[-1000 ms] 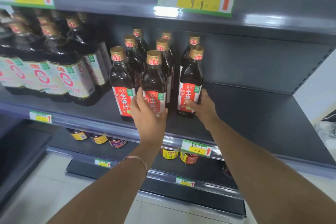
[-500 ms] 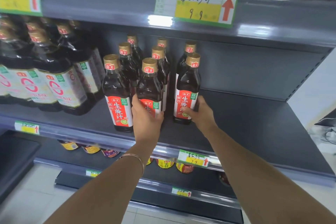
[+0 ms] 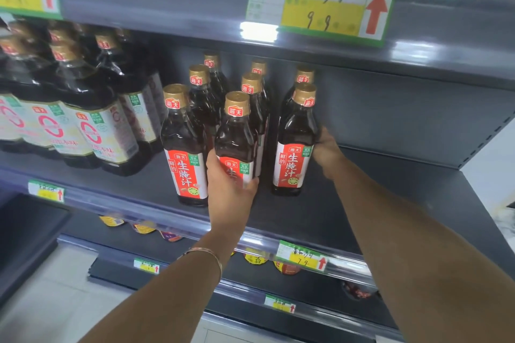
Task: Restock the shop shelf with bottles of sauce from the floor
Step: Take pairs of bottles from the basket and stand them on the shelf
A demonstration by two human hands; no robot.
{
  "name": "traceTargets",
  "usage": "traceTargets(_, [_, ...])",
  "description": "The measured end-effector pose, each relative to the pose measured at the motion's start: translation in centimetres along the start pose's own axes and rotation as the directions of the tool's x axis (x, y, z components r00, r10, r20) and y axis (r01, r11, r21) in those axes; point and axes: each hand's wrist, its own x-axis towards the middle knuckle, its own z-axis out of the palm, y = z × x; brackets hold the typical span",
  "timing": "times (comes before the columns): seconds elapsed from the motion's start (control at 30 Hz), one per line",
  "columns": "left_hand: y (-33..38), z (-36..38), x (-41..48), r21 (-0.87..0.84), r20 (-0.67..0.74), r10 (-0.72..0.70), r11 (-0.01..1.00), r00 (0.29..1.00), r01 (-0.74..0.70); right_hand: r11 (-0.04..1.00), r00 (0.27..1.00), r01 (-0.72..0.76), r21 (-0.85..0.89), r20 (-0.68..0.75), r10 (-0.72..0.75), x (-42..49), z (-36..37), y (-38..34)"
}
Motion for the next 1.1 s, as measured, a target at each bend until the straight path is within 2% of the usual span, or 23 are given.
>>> traceTargets(0.1, [-0.2,0.1,0.1,-0.007,0.0,0.002,1.0,1.0,-0.002,0.992,0.996,-0.078,0.104,0.054,0.072,0.3,0.3,0.5])
traceTargets(0.3, [-0.4,0.2,0.1,0.013,0.002,0.02,1.0,1.0,-0.02,0.977,0.994,-0.11,0.18,0.002,0.111,0.1,0.6,0.7])
traceTargets(0.67, [-0.3,0.2,0.1,0.025,0.012,0.037,0.999,0.999,-0.037,0.986,0.989,-0.135,0.101,0.072,0.128,-0.9,-0.1,1.0])
traceTargets(0.8, [0.2,0.2,-0.1,0.029,0.015,-0.001,1.0,1.0,0.001,0.997,0.996,-0.009,-0.075,-0.086,0.002,-3.0,-0.2,2.6])
traceTargets(0.87, [0.4,0.2,-0.1,0.022,0.024,-0.024,0.999,0.999,0.024,0.994,0.999,0.029,-0.108,0.034,-0.025,-4.3,0.0,2.7])
traceTargets(0.93, [0.8,0.2,-0.2,0.025,0.025,-0.048,0.999,0.999,0.048,0.995,0.98,-0.013,-0.095,0.197,0.031,-5.4,0.2,2.6])
traceTargets(0.97, [0.9,0.2,-0.3,0.027,0.022,-0.058,0.998,0.998,0.057,0.997,0.971,-0.03,-0.075,0.234,0.047,-5.7,0.3,2.5])
traceTargets(1.1, [1.5,0.4,-0.4,0.038,0.008,-0.081,0.996,0.997,0.081,0.998,0.986,0.026,-0.053,0.164,-0.017,-6.8,0.2,2.4])
